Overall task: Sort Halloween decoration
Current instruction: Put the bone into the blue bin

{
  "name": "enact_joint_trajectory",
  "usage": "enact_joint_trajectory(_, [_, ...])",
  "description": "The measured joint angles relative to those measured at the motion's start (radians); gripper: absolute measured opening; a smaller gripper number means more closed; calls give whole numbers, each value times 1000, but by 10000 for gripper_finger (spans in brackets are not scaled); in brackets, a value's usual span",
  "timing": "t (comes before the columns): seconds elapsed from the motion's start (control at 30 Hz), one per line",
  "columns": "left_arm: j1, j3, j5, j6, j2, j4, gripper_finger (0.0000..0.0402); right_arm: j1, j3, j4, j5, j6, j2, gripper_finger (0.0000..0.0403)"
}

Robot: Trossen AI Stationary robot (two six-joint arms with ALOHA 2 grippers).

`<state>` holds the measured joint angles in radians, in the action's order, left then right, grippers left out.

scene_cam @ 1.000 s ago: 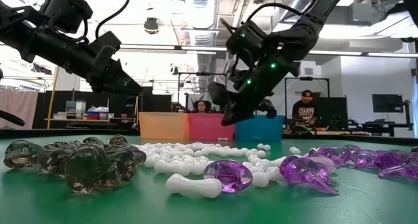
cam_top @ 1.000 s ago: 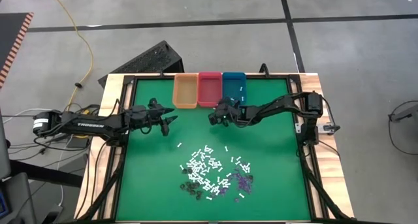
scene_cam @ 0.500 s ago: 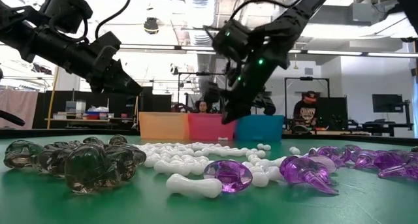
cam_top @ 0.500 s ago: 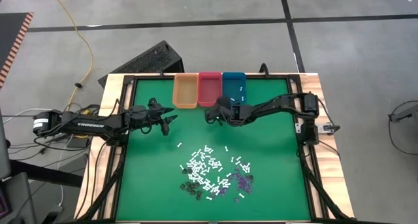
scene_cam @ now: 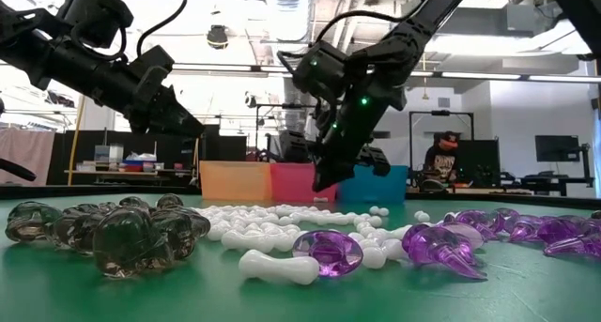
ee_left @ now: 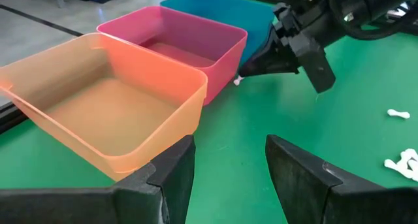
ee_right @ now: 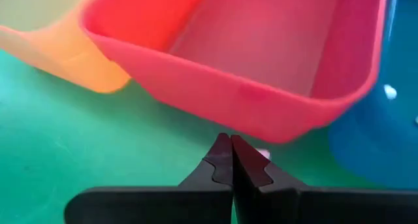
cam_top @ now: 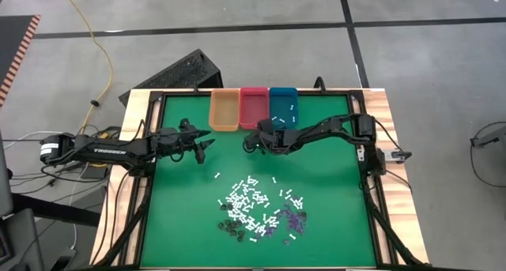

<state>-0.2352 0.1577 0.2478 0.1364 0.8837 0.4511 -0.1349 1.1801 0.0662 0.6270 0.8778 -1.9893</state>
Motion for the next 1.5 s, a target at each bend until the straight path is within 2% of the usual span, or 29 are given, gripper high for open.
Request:
enact_joint_trajectory(0.67, [0,0,2,0,0,-16,178,-37,1,-11,-31,-12,-27,17])
enact_joint_trajectory(1.1, [0,0,-4,9,0,-19,178,107,2,53,-51,20,-9,17])
enact_joint_trajectory(1.23, [0,1,-4,8,0,-27,178,166,-1,82,-61,8,40,17])
enact_joint_trajectory(1.3, [0,1,-4,8,0,-34,178,190,0,101,-28,4,72,18])
enact_joint_trajectory(1.4, [0,1,-4,8,0,-44,178,222,0,100,49,-113,111,32])
enact_joint_trajectory(1.5, [0,1,-5,8,0,-46,178,261,-13,15,50,-389,143,52])
